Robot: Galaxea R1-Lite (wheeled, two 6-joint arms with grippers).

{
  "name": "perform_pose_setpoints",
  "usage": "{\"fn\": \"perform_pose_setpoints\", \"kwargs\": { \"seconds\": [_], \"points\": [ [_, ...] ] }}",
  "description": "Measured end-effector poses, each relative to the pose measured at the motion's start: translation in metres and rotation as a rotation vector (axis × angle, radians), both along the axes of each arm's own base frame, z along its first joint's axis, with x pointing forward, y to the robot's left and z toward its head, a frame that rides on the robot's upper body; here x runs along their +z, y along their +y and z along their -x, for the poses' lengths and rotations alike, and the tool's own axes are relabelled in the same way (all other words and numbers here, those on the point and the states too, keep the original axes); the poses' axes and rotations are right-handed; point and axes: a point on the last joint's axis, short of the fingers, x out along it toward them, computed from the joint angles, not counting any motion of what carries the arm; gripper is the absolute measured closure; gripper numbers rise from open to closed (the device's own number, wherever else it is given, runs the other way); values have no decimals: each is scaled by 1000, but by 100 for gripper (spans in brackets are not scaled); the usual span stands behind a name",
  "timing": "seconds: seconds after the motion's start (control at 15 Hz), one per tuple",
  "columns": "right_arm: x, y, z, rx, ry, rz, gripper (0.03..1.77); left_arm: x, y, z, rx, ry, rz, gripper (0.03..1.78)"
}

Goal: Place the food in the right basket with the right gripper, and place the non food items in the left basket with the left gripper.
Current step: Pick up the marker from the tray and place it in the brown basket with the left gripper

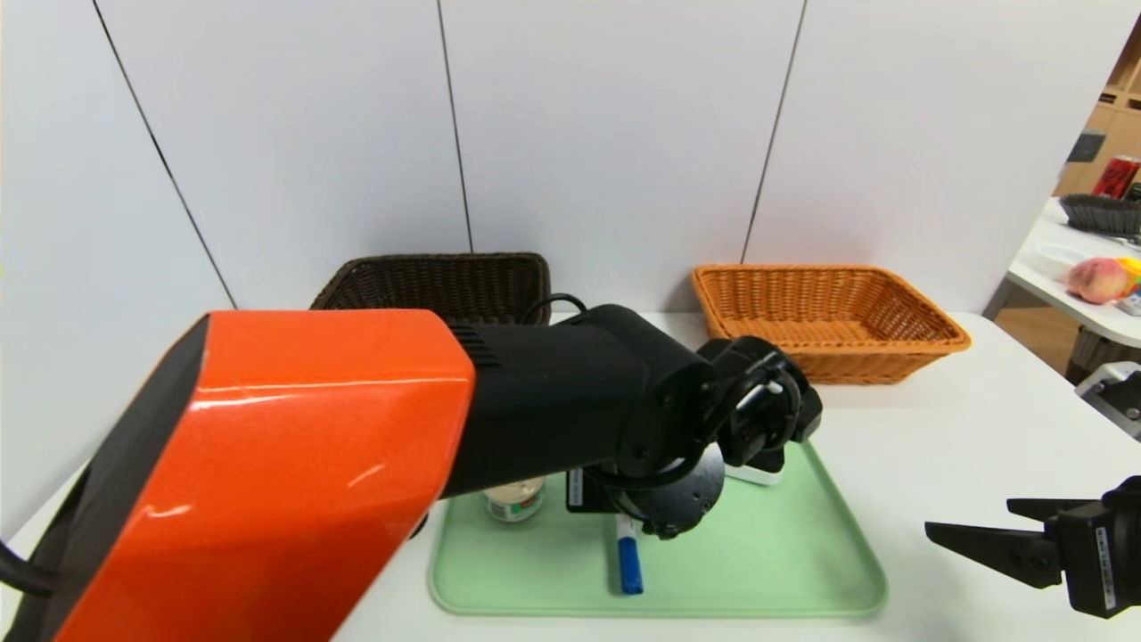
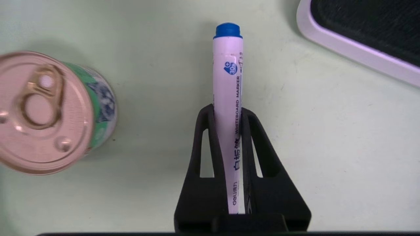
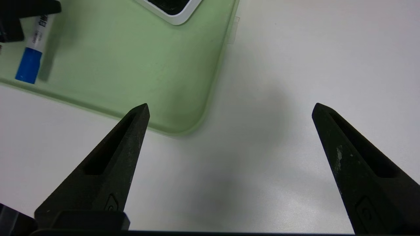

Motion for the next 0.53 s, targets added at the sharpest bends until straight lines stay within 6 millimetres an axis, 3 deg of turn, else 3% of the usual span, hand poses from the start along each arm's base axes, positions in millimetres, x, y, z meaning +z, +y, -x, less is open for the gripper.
{"fn": "perform_pose_setpoints", "kwargs": {
  "seconds": [0.53],
  "points": [
    [1, 0, 0, -1, -6, -1, 9, 78, 66, -39, 55, -178, 106, 163]
  ]
}}
